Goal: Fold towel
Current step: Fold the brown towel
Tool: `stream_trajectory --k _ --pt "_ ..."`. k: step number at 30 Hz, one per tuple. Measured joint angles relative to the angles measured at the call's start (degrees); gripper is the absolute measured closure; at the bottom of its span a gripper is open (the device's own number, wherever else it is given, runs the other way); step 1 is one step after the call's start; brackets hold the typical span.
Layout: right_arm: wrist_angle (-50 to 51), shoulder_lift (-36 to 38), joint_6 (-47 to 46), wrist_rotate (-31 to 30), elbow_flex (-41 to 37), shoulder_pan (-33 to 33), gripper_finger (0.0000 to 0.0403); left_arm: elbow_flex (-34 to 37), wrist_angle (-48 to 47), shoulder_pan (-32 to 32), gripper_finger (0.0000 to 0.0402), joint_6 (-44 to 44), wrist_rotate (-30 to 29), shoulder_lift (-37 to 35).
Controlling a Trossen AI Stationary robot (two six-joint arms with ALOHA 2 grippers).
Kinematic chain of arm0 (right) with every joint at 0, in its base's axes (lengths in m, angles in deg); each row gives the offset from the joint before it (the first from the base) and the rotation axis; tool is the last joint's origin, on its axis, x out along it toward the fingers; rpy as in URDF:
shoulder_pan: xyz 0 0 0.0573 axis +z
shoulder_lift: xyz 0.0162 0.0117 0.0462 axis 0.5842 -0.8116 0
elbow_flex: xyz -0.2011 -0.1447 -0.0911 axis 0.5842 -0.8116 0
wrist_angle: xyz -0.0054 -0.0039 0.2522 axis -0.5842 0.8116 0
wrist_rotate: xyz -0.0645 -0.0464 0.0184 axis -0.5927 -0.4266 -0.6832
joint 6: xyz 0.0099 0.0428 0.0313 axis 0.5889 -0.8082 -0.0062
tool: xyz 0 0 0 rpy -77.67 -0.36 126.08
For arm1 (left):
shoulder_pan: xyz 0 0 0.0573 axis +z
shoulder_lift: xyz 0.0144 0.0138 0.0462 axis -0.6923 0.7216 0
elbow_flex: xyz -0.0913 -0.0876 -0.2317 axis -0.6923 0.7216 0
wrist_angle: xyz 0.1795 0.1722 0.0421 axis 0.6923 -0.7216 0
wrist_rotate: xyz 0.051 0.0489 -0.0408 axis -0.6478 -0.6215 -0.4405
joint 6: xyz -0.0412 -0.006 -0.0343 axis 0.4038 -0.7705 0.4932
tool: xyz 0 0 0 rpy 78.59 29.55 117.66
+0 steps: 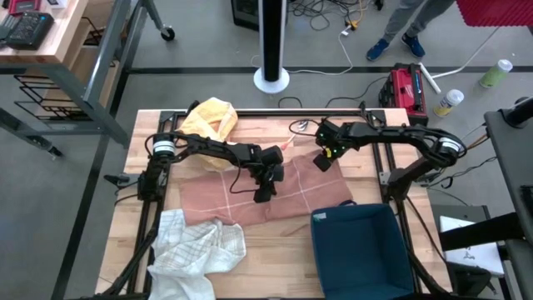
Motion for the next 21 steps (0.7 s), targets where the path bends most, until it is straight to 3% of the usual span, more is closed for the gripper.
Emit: stream_trajectory --k 11,21 --pt "-1.0 -0.4 -2.0 -1.4 0.2 0.0 0.0360 0.0 0.1 0.0 0.0401 0.6 0.2 0.0" --pt "-1.2 -0.4 -2.0 -2.0 0.2 0.0 0.0299 0.0 0.3 -0.1 0.0401 0.5 0.3 0.0"
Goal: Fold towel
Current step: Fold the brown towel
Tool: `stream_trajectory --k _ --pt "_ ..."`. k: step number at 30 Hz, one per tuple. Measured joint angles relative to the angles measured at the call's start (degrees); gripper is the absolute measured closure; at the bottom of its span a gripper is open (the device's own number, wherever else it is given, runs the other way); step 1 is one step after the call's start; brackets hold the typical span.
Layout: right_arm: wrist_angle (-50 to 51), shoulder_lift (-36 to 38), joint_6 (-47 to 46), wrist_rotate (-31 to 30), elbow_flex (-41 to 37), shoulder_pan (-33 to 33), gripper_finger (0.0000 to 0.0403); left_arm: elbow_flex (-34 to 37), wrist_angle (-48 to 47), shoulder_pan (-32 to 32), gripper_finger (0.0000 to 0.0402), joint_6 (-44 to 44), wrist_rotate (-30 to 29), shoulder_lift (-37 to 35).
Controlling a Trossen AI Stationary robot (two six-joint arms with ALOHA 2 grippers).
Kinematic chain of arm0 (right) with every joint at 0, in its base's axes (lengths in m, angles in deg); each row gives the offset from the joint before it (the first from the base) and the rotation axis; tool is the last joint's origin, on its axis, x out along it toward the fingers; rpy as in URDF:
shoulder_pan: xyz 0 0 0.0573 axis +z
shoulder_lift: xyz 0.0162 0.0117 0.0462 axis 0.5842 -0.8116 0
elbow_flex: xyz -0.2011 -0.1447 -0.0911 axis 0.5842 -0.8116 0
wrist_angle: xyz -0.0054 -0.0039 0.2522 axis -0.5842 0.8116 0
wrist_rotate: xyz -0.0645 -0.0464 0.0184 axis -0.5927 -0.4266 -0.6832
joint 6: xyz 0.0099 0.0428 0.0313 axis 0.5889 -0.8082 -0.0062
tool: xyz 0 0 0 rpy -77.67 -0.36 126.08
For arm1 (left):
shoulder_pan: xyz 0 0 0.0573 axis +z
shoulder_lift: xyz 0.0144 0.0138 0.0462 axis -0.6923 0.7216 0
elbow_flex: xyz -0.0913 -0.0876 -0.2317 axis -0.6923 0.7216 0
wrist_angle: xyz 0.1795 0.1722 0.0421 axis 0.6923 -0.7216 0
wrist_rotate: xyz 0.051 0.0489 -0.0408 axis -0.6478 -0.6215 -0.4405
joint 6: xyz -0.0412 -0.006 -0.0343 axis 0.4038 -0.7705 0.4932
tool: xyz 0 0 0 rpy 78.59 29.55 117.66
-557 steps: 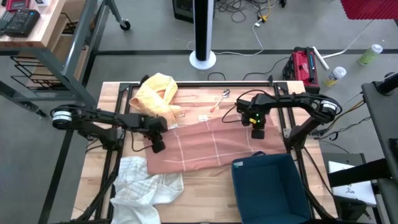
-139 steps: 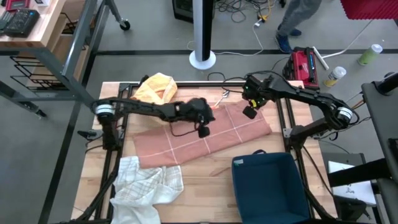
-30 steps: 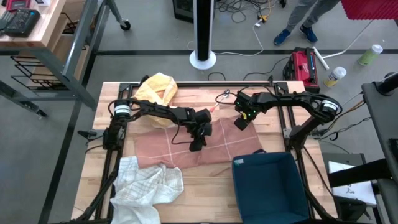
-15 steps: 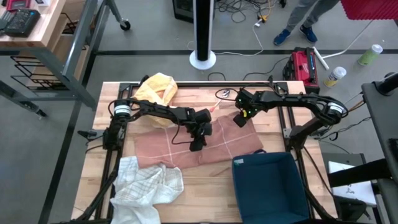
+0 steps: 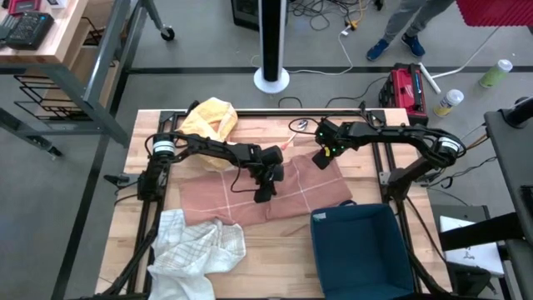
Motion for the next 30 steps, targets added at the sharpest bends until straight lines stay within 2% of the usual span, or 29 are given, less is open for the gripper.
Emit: stream_trajectory --k 7,12,16,24,30 --pt "0.0 0.0 0.0 -0.9 -0.1 0.0 0.0280 0.0 0.4 0.0 0.0401 0.0 0.0 0.0" --pt "-0.3 0.0 -0.5 -1.2 -0.8 0.0 0.0285 0.1 0.9 0.0 0.0401 -0.1 0.0 0.1" --pt "-1.7 0.0 -2.0 -4.3 -2.4 0.0 0.0290 0.1 1.1 0.0 0.0401 -0.1 0.1 0.1" --pt "-9.1 0.0 -4.0 -3.8 -5.3 0.3 0.0275 0.1 1.8 0.0 0.0402 -0.1 0.1 0.1" --pt "-9.4 0.0 -4.1 -3.6 -6.7 0.3 0.0271 0.1 1.8 0.0 0.0402 0.0 0.1 0.1"
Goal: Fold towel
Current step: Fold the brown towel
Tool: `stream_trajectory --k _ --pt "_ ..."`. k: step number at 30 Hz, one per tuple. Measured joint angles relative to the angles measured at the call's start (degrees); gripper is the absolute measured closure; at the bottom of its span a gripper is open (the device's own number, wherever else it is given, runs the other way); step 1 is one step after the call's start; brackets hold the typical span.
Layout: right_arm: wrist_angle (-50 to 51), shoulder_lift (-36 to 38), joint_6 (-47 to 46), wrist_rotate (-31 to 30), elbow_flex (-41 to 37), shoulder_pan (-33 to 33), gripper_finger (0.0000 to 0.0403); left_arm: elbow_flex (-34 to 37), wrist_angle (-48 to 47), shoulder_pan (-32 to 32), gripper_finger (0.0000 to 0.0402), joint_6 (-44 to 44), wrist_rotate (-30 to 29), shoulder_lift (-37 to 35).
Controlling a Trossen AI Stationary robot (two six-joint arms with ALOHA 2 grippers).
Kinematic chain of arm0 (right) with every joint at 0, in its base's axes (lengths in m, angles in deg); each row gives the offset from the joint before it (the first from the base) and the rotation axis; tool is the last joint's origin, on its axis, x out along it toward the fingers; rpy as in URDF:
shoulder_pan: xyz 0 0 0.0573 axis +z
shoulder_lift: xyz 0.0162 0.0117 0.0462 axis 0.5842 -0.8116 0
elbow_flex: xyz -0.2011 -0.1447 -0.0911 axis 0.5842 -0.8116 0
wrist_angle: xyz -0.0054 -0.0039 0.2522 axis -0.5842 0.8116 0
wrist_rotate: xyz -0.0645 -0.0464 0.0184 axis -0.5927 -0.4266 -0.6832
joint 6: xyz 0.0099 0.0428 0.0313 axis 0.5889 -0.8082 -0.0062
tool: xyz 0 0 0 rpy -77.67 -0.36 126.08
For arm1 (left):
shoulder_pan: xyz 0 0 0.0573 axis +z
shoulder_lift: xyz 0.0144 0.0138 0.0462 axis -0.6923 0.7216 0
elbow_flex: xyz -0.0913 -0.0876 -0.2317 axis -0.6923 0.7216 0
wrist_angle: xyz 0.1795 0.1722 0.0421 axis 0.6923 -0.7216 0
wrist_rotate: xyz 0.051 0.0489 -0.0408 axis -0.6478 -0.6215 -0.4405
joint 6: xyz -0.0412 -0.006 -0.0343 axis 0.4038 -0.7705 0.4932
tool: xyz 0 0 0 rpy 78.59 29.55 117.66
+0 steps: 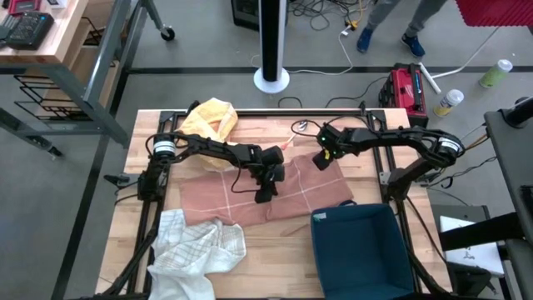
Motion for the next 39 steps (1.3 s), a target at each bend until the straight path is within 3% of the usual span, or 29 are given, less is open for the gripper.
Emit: stream_trajectory --k 6,17,26,35,39 --pt "-1.5 0.0 0.7 -0.2 -0.9 0.0 0.0295 0.0 0.6 0.0 0.0402 0.0 0.0 0.0" --pt "-3.8 0.0 1.5 -0.2 -0.9 0.0 0.0397 0.0 0.5 0.0 0.0402 0.9 0.0 0.0" --pt "-2.4 2.9 1.5 -0.2 -0.8 0.0 0.0401 0.0 0.5 0.0 0.0402 1.0 0.0 -0.1" --pt "8.3 8.4 1.5 -0.4 3.5 0.0 0.0402 0.1 0.7 0.0 0.0402 1.1 -0.5 -1.4" --pt "12.1 9.6 1.5 -3.8 4.1 0.0 0.0402 0.2 0.9 0.0 0.0401 2.9 -2.6 -2.5"
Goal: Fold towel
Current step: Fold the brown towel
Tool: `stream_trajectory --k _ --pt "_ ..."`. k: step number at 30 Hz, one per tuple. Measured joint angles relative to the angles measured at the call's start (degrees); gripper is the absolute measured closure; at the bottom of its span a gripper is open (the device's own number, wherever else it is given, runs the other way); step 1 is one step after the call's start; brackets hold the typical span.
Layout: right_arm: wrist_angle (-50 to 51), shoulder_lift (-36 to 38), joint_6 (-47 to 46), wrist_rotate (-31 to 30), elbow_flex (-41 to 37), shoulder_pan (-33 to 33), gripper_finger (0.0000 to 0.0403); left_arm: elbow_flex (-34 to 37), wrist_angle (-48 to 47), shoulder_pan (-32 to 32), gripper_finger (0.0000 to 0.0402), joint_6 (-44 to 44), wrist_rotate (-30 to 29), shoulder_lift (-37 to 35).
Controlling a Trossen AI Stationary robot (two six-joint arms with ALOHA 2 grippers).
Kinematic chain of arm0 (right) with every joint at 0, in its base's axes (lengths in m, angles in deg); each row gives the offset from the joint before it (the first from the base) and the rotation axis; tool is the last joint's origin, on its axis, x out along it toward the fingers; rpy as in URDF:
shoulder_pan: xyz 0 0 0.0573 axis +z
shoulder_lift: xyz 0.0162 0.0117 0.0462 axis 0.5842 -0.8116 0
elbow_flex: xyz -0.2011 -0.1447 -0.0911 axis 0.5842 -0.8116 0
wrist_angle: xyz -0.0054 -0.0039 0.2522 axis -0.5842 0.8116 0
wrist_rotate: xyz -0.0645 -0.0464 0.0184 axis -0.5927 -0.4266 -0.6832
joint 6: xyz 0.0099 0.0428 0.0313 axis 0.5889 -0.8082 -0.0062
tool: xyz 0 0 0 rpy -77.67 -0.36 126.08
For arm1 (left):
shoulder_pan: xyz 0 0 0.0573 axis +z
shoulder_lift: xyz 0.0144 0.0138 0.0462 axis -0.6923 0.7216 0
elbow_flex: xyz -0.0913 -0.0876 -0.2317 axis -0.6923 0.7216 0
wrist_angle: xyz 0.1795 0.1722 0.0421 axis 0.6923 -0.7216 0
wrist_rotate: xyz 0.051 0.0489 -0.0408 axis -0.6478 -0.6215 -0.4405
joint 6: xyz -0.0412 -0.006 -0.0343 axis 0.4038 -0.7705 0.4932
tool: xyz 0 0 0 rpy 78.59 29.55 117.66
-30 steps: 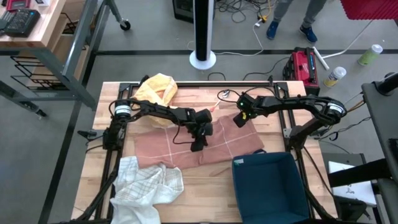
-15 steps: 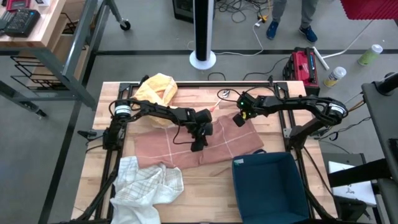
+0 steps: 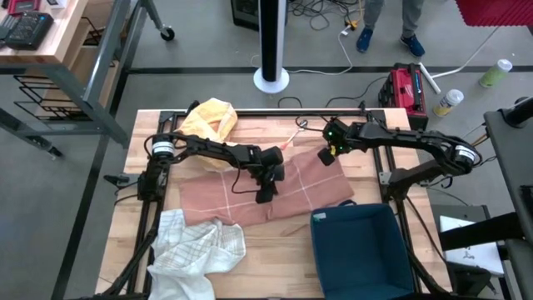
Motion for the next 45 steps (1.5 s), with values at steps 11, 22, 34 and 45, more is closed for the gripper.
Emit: stream_trajectory --k 11,22,34,45 --pt "-0.3 -2.8 -0.4 -5.7 -0.4 0.0 0.0396 0.0 -4.5 0.7 0.0400 -0.6 -10.6 -2.6" --pt "0.9 -2.1 0.2 -8.4 -0.3 0.0 0.0309 0.0 -4.3 0.7 0.0400 2.2 -10.1 -3.0" --pt "0.8 -0.3 0.0 11.9 -0.4 3.2 0.0284 -0.9 -5.1 1.1 0.0377 2.1 -8.6 -6.4" --pt "4.8 -10.7 2.4 9.5 -1.5 6.2 0.0372 0.5 -24.0 1.2 0.0380 3.0 -11.4 -6.9"
